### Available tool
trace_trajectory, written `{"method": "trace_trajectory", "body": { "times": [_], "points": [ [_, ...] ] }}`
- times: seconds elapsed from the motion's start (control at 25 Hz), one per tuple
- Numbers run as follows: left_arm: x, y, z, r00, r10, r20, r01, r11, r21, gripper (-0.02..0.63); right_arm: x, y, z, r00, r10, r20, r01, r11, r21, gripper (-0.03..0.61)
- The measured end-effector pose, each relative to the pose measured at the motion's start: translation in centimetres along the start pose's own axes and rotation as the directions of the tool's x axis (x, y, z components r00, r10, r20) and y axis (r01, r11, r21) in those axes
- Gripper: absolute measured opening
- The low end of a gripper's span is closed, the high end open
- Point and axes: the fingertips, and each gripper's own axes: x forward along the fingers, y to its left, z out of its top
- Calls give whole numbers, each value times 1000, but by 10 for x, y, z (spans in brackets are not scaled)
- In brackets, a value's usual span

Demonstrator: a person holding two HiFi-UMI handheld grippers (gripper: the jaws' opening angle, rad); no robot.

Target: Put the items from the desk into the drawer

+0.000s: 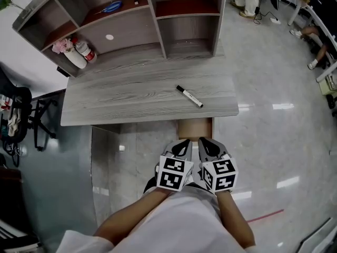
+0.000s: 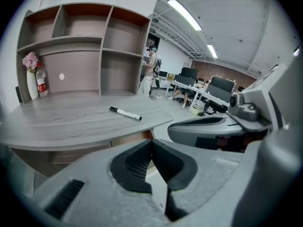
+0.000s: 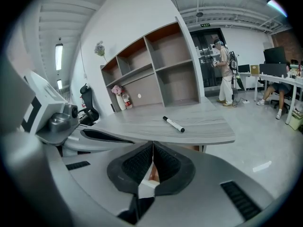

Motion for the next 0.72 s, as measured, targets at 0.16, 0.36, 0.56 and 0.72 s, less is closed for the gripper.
{"method": "trace_trajectory", "body": {
  "times": [0.16, 0.36, 0.56, 0.72],
  "points": [
    [13, 23, 17, 1000, -7, -9, 7, 1000, -7, 3, 28, -5, 13, 1000, -5, -22, 5, 1000, -17, 2],
    [29, 48, 34, 999, -24, -21, 24, 1000, -20, 3, 62, -13, 26, 998, -17, -63, 13, 998, -56, 3],
    [39, 80, 53, 1000, -27, -14, 27, 999, -32, 3, 93, -26, 35, 993, -63, -104, 50, 991, -125, 3],
    [46, 105, 61, 1000, -22, -12, 22, 998, -57, 3, 116, -37, 44, 987, -99, -128, 71, 976, -205, 3]
  ]
}}
